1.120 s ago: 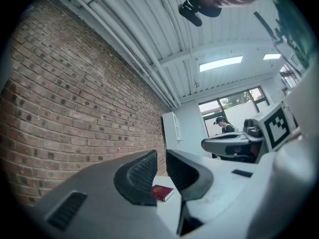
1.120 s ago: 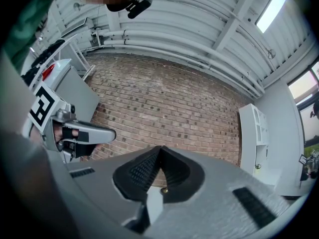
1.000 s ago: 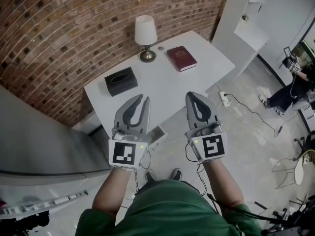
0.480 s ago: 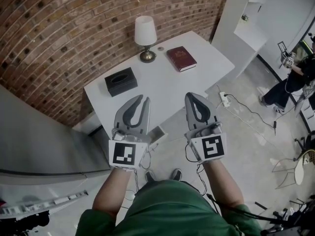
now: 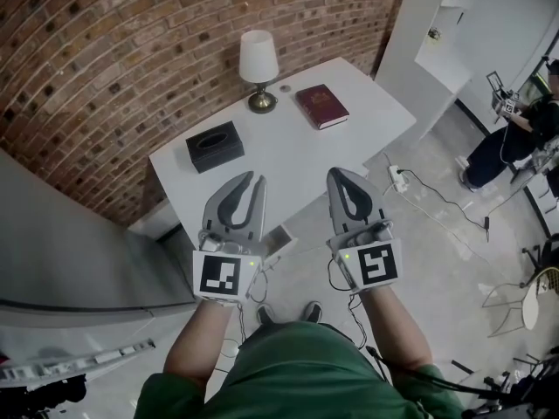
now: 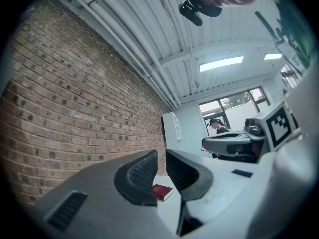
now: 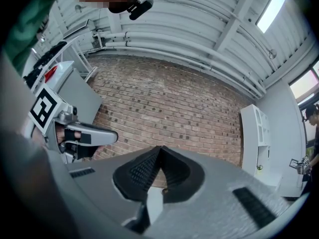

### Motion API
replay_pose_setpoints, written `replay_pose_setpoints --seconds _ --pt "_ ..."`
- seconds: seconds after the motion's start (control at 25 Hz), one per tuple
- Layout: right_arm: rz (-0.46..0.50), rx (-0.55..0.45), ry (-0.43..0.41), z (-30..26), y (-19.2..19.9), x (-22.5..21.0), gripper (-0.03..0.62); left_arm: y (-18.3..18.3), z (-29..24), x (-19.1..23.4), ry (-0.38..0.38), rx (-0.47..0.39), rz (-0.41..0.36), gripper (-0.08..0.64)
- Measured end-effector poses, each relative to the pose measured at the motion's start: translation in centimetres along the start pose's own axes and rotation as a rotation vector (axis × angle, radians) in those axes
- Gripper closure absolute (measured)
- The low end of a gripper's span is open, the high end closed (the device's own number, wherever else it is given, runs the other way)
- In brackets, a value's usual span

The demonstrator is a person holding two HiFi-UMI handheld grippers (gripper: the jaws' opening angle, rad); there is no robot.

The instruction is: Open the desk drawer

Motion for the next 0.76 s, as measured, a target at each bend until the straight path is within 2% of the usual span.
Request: replay_pose_setpoints --seconds 0.2,0.44,0.76 --pt "-0.001 0.001 0.0 -0.02 -0.16 0.06 0.592 -0.3 -0.08 0.06 -0.002 -0.022 -0.009 0.508" --pt "0.001 0.001 0.011 0.18 -0.16 -0.14 0.592 0.06 0.29 -0.15 0.004 0.012 0.004 0.508" --pt "0.004 -0.001 0.001 0.25 -0.06 0.45 0.592 0.07 0.71 0.11 0.005 0.015 0.009 0.508"
Point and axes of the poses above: the fingertips, and each gripper's own axes: z backward along the fingers, x to its left, y out of its underside, the point moved 7 cm from there along z, backward along the fingers, and after that the axes turned 13 degrees about -x, right-handed, at the moved point
